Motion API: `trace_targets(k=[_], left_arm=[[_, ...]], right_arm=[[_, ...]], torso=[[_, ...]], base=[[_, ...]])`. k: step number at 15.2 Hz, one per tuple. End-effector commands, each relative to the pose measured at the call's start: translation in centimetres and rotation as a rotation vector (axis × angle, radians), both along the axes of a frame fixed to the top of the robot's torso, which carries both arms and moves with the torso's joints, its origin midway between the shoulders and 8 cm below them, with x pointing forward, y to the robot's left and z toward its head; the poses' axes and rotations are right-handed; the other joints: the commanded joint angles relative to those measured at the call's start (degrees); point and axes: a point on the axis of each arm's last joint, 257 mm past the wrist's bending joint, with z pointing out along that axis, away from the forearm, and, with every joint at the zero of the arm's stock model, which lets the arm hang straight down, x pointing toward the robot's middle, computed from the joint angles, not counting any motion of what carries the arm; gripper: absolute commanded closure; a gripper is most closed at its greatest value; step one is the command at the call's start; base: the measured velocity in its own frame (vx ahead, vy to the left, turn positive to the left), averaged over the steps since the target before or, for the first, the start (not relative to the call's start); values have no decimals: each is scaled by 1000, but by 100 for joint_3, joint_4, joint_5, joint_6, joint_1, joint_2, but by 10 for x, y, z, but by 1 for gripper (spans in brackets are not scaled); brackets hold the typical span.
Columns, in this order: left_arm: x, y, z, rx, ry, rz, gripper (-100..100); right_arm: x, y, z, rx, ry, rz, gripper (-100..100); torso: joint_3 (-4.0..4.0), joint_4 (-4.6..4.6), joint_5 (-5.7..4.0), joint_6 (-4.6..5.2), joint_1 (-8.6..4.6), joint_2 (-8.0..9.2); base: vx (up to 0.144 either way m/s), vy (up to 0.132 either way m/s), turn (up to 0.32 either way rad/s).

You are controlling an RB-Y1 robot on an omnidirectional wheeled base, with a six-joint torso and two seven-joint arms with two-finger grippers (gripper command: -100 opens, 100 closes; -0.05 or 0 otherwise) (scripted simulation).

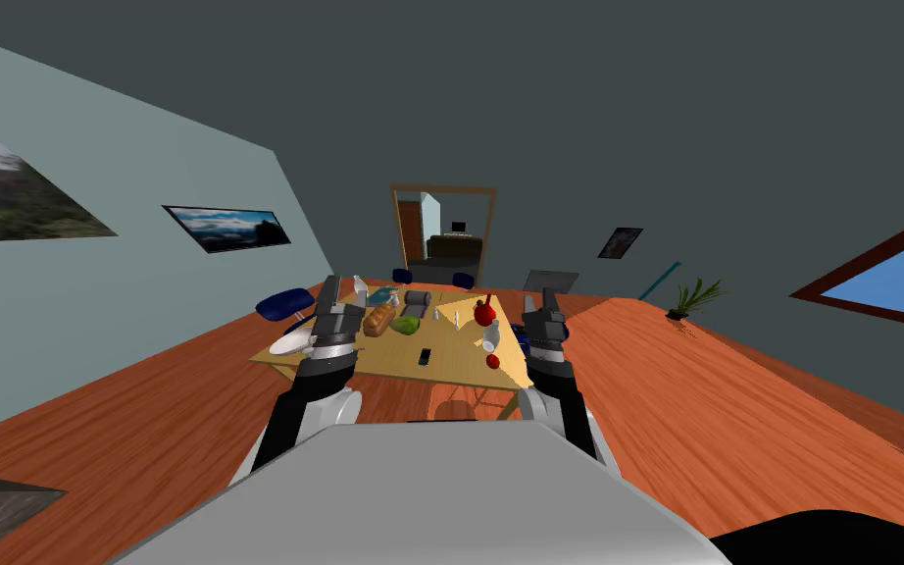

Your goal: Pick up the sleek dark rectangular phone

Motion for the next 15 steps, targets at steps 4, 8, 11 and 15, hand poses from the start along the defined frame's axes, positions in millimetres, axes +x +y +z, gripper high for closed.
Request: trace_targets(k=[4, 8, 11, 15], left_arm=[[26, -9, -31, 86, 97, -22, -100], [54, -11, -66, 155, 205, -21, -100], [67, -10, -87, 180, 263, -17, -100], [90, -7, -120, 232, 357, -7, -100]], right_arm=[[0, 0, 0, 0, 0, 0, 0], [0, 0, 0, 0, 0, 0, 0], [0, 0, 0, 0, 0, 0, 0], [0, 0, 0, 0, 0, 0, 0]], torso=[[0, 0, 1, 2, 6, 0], [0, 0, 3, 2, 11, 0], [0, 0, 3, 2, 12, 0], [0, 0, 2, 0, 9, 0]], base=[[-3, 10, -82], [-7, 22, -120], [-7, 22, -110], [-8, 17, -100]])
